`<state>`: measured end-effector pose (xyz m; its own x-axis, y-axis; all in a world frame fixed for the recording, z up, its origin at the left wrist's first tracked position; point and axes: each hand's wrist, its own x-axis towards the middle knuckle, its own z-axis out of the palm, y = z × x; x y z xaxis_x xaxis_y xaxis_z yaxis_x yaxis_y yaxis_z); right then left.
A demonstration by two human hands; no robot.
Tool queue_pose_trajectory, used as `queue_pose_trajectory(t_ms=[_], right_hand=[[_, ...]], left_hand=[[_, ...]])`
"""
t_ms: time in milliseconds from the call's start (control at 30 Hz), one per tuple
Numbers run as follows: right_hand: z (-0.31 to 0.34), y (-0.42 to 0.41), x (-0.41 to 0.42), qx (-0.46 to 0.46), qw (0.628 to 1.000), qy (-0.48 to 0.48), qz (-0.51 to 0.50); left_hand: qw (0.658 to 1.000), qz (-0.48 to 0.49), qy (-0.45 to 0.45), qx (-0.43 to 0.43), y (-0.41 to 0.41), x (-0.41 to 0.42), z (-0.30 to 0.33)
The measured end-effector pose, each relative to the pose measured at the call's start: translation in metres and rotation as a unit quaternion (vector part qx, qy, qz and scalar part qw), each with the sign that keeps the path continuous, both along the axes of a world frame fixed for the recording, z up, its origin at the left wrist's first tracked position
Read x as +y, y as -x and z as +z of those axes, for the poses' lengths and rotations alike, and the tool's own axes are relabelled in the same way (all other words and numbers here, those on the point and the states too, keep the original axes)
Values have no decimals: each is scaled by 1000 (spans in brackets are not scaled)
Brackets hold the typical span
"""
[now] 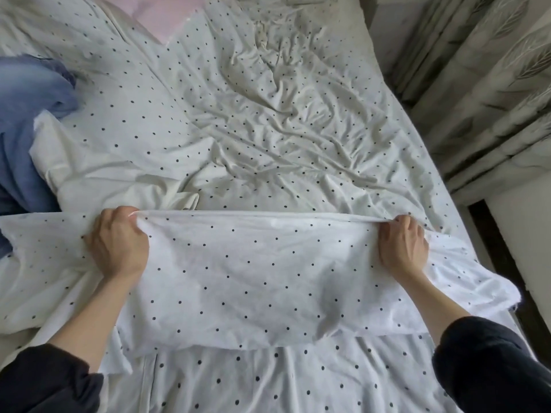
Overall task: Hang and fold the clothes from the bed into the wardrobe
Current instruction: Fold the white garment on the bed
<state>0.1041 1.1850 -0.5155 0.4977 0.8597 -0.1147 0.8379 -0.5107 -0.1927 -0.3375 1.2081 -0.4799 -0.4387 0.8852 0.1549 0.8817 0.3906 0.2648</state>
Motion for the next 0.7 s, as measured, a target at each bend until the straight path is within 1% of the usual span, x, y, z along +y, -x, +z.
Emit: queue_pose_trajectory(t_ms=[100,167,300,400,500,600,700], right_hand=[[-10,-2,0,27,999,44,13],[-9,0,-1,20,998,55,21],[2,27,-7,42,997,37,45],[14,77,-15,70,989,3,127],[20,143,-27,98,969,-1,228],[21,209,-47,85,934,-13,347],[17,258,-61,65,897,-5,436]], left_hand=[[999,-6,37,11,-2,-1,-3],[999,-6,49,8,-4,-3,-2],[998,-31,33,-49,-7,-17,9],[996,-56,7,-75,-4,-40,16],[997,-26,-5,-76,-2,-74,17],[998,19,-7,-57,2,-115,12],[996,45,-18,-69,1,-152,8]])
